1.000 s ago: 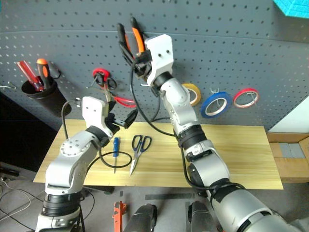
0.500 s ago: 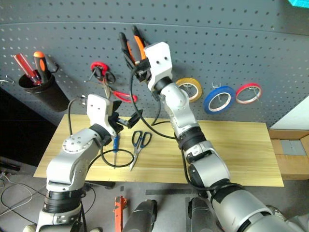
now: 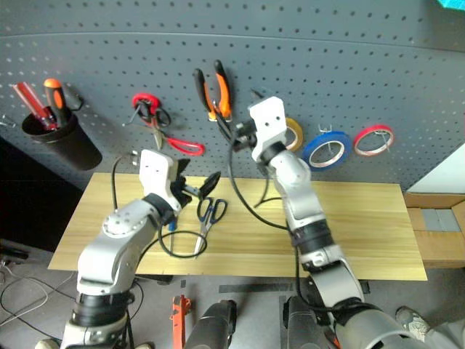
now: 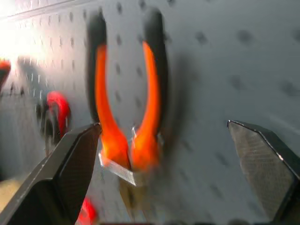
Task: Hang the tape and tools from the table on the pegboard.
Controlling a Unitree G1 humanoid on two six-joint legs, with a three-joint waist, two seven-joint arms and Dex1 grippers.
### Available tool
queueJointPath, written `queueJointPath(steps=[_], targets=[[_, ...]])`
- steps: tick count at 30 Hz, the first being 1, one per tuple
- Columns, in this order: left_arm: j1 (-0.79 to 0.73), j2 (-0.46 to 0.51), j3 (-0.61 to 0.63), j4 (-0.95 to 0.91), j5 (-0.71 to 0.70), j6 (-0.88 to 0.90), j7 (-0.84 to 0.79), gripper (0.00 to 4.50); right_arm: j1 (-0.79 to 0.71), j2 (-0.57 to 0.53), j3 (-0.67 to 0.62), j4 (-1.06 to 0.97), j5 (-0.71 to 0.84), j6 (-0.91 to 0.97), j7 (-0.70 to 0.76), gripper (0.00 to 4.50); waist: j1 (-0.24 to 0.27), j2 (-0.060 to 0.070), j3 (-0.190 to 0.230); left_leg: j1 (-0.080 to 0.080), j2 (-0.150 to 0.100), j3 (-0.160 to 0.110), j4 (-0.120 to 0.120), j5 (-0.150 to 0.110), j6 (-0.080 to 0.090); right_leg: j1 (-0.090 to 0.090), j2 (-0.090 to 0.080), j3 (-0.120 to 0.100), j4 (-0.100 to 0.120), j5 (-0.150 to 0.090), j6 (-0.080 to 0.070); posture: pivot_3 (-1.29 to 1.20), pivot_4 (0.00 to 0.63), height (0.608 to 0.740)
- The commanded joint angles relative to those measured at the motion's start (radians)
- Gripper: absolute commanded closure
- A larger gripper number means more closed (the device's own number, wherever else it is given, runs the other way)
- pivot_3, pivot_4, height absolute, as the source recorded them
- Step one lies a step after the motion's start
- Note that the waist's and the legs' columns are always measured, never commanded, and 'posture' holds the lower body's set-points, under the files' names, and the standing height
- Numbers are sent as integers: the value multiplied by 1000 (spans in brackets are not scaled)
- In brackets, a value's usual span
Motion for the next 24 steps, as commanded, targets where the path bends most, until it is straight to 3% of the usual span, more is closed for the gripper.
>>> queueJointPath(steps=[1, 6, 11, 16, 24], targets=[[62, -16, -52, -73, 79, -32, 62, 0, 110, -113, 58, -292, 73, 123, 160, 30, -4, 0, 0, -4, 0, 0, 1, 0, 0, -5, 0, 0, 1, 0, 0, 53, 293, 740], [149, -72, -114, 35, 233, -78, 207, 0, 365, -350, 96, -494, 146, 150, 382, 30, -8, -1, 0, -8, -1, 2, 1, -3, 6, -8, -2, 0, -1, 0, 0, 4, 315, 740], [194, -118, -113, 142, 283, -49, 265, 0, 602, -519, 121, -526, 141, 38, 539, 30, -26, -4, 7, -5, -1, 4, 2, -4, 7, -4, -1, 0, 0, 0, 1, -19, 340, 740], [189, -120, -103, 265, 280, -98, 235, 0, 644, -521, 176, -560, 143, 11, 584, 30, -44, -7, 22, -1, -1, 5, 3, -3, 7, -2, 0, 1, 5, 0, 1, -37, 363, 740], [224, -126, -75, 282, 299, -34, 263, 0, 566, -466, 238, -513, 120, 1, 598, 30, -47, -9, 41, 6, 0, 2, 3, -4, 7, 6, 0, 1, 2, -1, 2, -30, 380, 740]])
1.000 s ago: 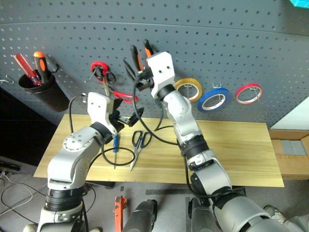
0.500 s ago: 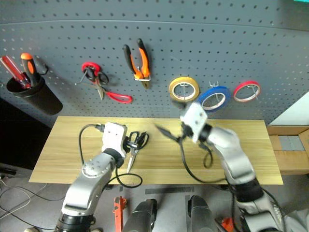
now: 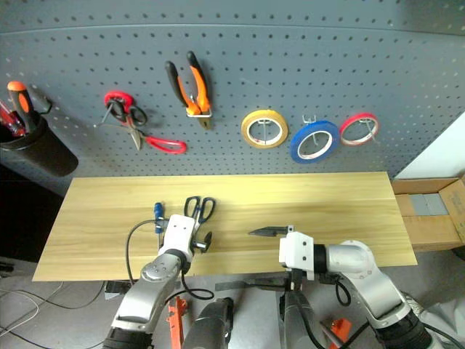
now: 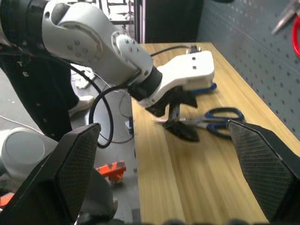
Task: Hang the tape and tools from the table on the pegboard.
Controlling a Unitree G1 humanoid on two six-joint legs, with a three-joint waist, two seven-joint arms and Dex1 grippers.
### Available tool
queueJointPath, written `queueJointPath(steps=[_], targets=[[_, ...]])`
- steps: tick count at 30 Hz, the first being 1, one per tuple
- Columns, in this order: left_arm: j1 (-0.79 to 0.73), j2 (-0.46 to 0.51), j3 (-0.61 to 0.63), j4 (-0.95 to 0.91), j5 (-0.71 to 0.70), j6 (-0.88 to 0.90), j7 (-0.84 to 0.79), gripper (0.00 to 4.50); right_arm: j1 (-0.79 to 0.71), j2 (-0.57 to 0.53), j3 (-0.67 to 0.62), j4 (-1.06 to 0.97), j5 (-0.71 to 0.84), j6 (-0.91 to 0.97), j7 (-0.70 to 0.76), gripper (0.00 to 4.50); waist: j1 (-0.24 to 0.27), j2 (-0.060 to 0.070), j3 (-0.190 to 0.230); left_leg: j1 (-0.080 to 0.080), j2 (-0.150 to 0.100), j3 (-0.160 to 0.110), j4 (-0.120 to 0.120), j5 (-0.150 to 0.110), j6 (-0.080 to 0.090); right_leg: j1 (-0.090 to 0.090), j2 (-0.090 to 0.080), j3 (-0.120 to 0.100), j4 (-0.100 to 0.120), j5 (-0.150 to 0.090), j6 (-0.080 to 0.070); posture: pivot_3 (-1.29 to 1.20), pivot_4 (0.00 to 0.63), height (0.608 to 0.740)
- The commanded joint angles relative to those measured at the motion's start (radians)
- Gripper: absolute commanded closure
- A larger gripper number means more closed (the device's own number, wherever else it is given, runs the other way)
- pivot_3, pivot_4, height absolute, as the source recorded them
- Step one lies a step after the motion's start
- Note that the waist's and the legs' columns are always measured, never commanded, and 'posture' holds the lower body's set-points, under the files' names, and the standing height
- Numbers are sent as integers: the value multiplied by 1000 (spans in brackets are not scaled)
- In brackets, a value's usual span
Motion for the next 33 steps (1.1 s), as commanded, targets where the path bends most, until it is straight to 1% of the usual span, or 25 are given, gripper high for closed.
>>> queueJointPath(steps=[1, 6, 10, 12, 14, 18, 21, 23, 29, 33], targets=[[16, 0, 16, -10, 23, 38, 16, 0, -39, 26, 15, 9, 0, -15, 6, 30, 1, 0, 1, 0, 0, 0, 0, 0, 0, 0, 0, 0, 0, 0, 0, -30, 380, 740], [23, 20, -1, -3, 22, 75, -24, 0, -52, 36, 31, 24, -13, -23, 10, 30, 4, 1, 2, 0, 0, -1, -1, 0, 0, 1, 0, 0, -2, 0, 1, -24, 384, 740], [23, 24, 1, -3, 13, 89, -54, 0, -25, 15, 35, 87, -48, -78, 21, 30, 6, 2, 2, 3, 0, -1, -1, 0, 0, 3, -1, 0, -2, -1, 1, -23, 384, 740], [21, 25, 5, -5, 14, 94, -59, 384, -14, 9, 31, 111, -56, -97, 19, 0, 6, 3, 3, 3, 0, -1, -2, 0, 0, 3, -2, 1, -2, -1, 2, -22, 384, 740], [21, 27, 7, -6, 16, 98, -64, 869, -8, 6, 30, 124, -60, -114, 18, 0, 6, 3, 3, 3, 0, 0, -2, 0, 0, 3, -2, 1, -2, -1, 2, -24, 382, 740], [17, 26, 11, -7, 16, 108, -72, 2247, -10, 9, 21, 137, -66, -129, 7, 0, 3, 4, 3, 4, 0, -1, -2, 0, 0, 3, -1, 0, -2, -1, 2, -25, 377, 740], [15, 20, 17, -6, 14, 110, -72, 3387, -17, 20, 19, 134, -66, -128, 1, 0, 2, 4, 3, 4, 0, -1, -2, 0, 0, 3, -1, 1, -2, -1, 2, -25, 368, 740], [13, 16, 18, -4, 15, 111, -68, 4006, -20, 23, 19, 135, -65, -129, 1, 0, 3, 4, 3, 4, 0, -1, -2, 0, 0, 4, -1, 1, -2, -1, 2, -22, 365, 740], [1, 3, 26, 4, 10, 91, -60, 4011, -25, 27, 17, 145, -57, -141, 11, 0, 4, 4, 3, 4, 0, -1, -2, 0, 0, 4, -2, 0, -3, -1, 2, -11, 350, 740], [43, 15, 21, -72, 4, 44, -88, 4011, -16, 39, -16, 107, 3, -96, -3, 0, 5, 4, 3, 4, 0, -2, -2, 0, 0, 3, -2, 0, -3, -1, 2, 2, 329, 740]])
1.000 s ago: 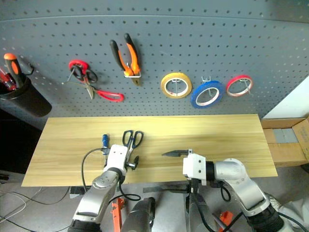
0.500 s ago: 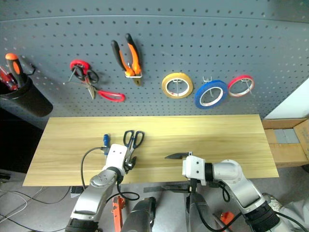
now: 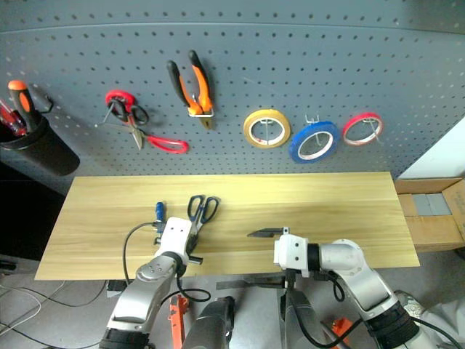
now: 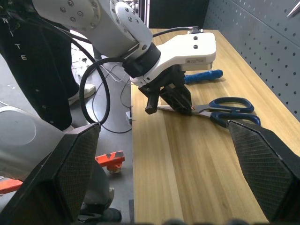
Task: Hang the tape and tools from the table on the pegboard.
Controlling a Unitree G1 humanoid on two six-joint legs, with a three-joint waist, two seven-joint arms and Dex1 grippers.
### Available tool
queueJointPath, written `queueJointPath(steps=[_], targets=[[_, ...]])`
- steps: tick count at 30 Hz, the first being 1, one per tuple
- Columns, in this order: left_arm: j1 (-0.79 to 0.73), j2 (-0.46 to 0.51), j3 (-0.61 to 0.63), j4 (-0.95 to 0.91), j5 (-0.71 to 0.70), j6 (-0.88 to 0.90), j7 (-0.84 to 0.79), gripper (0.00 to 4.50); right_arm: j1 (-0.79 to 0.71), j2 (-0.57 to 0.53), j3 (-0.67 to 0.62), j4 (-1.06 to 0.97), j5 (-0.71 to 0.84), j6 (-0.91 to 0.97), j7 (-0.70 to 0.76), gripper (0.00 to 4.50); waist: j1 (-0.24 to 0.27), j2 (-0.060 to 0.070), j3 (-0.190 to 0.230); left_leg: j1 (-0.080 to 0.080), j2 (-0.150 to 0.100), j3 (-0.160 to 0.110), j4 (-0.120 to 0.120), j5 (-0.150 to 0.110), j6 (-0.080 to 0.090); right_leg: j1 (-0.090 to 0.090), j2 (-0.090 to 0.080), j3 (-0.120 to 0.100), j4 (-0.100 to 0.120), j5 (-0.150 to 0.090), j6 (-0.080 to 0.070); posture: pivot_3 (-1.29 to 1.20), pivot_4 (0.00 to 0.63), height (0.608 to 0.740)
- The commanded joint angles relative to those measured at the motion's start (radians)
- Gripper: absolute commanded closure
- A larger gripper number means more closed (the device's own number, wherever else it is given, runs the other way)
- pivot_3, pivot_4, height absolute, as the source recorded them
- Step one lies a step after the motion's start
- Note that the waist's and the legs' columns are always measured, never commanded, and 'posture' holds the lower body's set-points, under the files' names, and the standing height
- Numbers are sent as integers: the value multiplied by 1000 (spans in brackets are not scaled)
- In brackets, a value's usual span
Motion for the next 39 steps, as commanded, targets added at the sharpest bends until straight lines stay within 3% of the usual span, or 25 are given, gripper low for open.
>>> queueJointPath(steps=[1, 10, 17, 24, 39], targets=[[73, 10, 6, -90, -7, -48, -22, 4011, 14, 16, -49, -68, 78, 24, -13, 0, 0, 0, 0, 0, 0, 0, 0, 0, 0, 0, 0, 0, 0, 0, 0, 7, 320, 740], [340, 2, 94, -393, -39, -295, -29, 4011, 36, 85, -155, -214, 276, 242, -130, 0, 24, -1, -7, -11, 0, -5, 0, 2, -5, -3, -11, -3, -11, 1, 2, 54, 254, 740], [439, -54, 146, -551, -60, -451, -5, 4011, 1, 140, -207, -261, 376, 296, -186, 0, 50, -4, -31, -15, -2, -3, 0, 2, -5, -4, -11, -6, -16, 3, 6, 95, 207, 740], [365, -45, 157, -532, -40, -552, -7, 4011, -79, 244, -229, -279, 442, 345, -297, 0, 62, -4, -65, -14, -3, -1, 1, 2, -4, -3, -6, -7, -14, 3, 5, 108, 177, 740], [96, 12, 246, -300, -107, -590, -37, 4011, -111, 245, -209, -237, 400, 337, -274, 0, 68, -3, -106, -9, -3, 0, 2, 2, -4, 0, 0, -7, -11, 4, 3, 98, 172, 740]])
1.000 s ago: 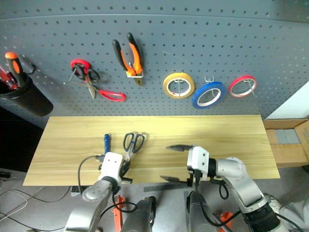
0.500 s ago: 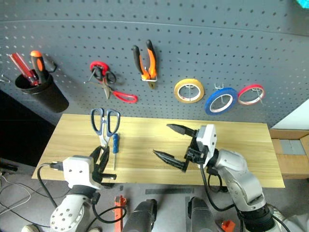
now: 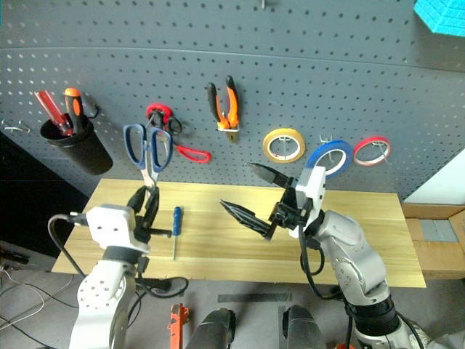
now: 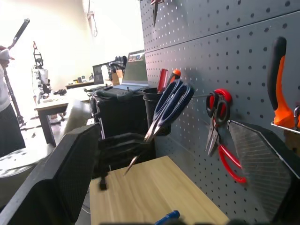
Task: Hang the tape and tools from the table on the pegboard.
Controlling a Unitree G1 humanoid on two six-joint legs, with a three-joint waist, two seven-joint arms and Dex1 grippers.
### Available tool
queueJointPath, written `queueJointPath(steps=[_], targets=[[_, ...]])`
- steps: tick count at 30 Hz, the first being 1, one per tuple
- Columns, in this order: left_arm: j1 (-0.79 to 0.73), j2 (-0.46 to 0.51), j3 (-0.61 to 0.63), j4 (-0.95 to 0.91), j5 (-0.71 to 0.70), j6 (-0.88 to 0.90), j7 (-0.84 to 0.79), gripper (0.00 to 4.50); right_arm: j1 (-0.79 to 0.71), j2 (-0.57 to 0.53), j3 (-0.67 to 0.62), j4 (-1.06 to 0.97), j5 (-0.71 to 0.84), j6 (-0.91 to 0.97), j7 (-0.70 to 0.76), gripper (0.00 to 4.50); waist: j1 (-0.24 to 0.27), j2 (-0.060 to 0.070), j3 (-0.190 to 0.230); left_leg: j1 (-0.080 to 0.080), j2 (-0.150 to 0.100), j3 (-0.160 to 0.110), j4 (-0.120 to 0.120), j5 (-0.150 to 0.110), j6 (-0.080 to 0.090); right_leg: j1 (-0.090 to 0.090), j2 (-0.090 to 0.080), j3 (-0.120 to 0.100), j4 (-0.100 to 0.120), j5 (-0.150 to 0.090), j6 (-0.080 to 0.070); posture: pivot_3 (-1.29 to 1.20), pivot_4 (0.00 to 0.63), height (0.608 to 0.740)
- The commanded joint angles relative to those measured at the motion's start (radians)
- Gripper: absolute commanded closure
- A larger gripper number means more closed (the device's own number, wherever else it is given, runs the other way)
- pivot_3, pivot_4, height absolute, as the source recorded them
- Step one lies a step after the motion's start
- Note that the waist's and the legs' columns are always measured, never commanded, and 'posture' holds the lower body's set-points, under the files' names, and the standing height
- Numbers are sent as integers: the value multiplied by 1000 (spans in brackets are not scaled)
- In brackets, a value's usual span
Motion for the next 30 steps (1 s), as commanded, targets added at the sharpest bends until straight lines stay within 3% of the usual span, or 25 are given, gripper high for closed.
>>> queueJointPath(steps=[1, 13, 25, 30], targets=[[-24, 14, 17, 11, -20, -32, -15, 4011, -5, 0, 4, -19, -6, -7, 0, 0, -1, 0, -2, 1, 0, 1, 0, 0, 0, 0, 0, 1, 0, 0, 0, 96, 173, 740], [-73, 41, -15, 98, -33, 52, -62, 4011, -2, -5, 3, -30, -12, 2, -14, 0, -1, 0, -2, 2, 0, 2, 0, 0, 0, 0, 1, 2, 2, 0, 0, 74, 183, 740], [-108, 19, -44, 35, -31, 159, -39, 33, 11, -23, 7, -50, -11, 7, -11, 0, -4, 0, -2, 3, 0, 2, 1, 0, 0, 0, 1, 3, 3, 0, -1, 66, 191, 740], [-3, -14, -32, -7, -39, 269, -6, 33, 12, -71, 43, -76, -23, 43, 18, 0, -10, 0, -2, 3, 1, 3, 1, -2, 3, 0, 1, 4, 3, 0, -1, 59, 225, 740]])
